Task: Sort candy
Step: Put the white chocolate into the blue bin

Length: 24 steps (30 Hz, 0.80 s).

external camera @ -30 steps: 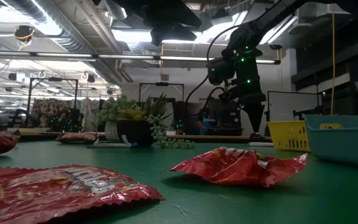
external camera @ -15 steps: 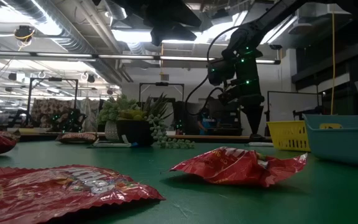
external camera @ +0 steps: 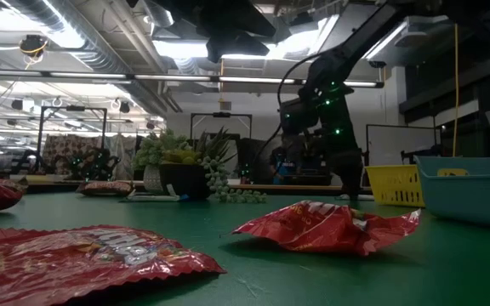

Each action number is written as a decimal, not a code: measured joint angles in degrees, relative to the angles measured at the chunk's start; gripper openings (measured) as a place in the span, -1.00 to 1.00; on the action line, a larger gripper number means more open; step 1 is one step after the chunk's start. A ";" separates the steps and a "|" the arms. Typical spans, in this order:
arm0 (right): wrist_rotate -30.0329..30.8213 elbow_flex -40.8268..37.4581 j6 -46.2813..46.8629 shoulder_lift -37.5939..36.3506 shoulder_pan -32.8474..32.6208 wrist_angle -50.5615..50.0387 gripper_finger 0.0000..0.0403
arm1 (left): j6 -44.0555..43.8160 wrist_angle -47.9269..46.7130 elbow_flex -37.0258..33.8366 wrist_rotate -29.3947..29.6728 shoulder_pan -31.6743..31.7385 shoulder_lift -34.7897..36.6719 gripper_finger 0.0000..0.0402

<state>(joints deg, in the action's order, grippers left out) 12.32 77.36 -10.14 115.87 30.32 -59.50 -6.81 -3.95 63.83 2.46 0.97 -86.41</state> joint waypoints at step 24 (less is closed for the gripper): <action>-7.59 0.04 -10.30 0.33 4.57 1.25 -0.45 | -0.15 0.04 0.00 0.02 0.02 0.00 0.11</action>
<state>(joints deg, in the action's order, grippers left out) 4.73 77.40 -20.43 116.20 34.89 -58.25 -6.96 -3.90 63.83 2.48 0.99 -86.41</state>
